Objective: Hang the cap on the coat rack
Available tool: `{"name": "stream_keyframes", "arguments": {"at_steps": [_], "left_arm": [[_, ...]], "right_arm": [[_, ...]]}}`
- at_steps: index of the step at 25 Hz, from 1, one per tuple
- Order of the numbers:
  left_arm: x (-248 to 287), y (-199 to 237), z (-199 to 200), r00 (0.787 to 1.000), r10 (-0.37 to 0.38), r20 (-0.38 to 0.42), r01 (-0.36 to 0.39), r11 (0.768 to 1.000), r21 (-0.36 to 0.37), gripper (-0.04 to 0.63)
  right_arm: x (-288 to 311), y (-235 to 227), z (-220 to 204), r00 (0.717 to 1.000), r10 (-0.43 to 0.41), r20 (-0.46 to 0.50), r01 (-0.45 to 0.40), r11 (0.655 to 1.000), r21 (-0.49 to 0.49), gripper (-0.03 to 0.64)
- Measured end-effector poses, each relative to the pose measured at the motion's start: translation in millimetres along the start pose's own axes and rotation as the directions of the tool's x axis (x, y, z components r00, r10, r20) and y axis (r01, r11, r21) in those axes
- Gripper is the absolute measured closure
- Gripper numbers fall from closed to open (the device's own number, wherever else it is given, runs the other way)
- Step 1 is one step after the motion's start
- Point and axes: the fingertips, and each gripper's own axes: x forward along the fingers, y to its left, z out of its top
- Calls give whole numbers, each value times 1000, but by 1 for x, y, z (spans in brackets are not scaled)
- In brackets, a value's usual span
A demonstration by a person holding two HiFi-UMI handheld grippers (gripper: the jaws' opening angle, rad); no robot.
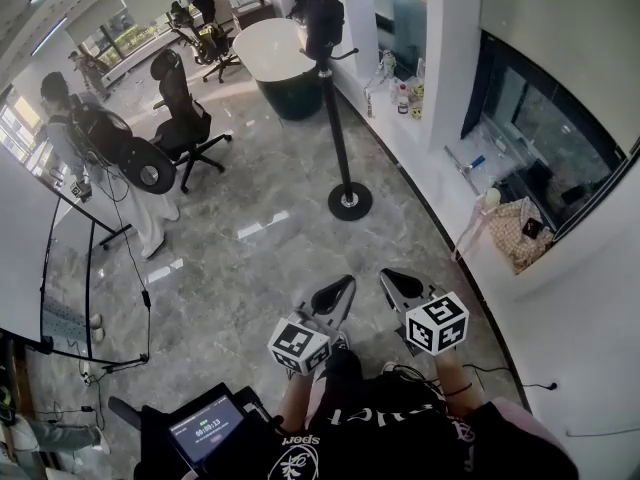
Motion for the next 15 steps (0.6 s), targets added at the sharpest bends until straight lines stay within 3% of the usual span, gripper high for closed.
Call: {"name": "stream_keyframes", "arguments": {"at_steps": [5, 15], "left_arm": [[-2, 1, 2, 1000, 11, -6, -11, 999, 39, 589], [0, 7, 2, 1000, 14, 3, -14, 1000, 21, 589]], "right_arm": [[2, 3, 2, 1000, 8, 4, -8, 1000, -10, 600], [5, 2, 3, 1000, 11, -4, -11, 1000, -18, 600]]}}
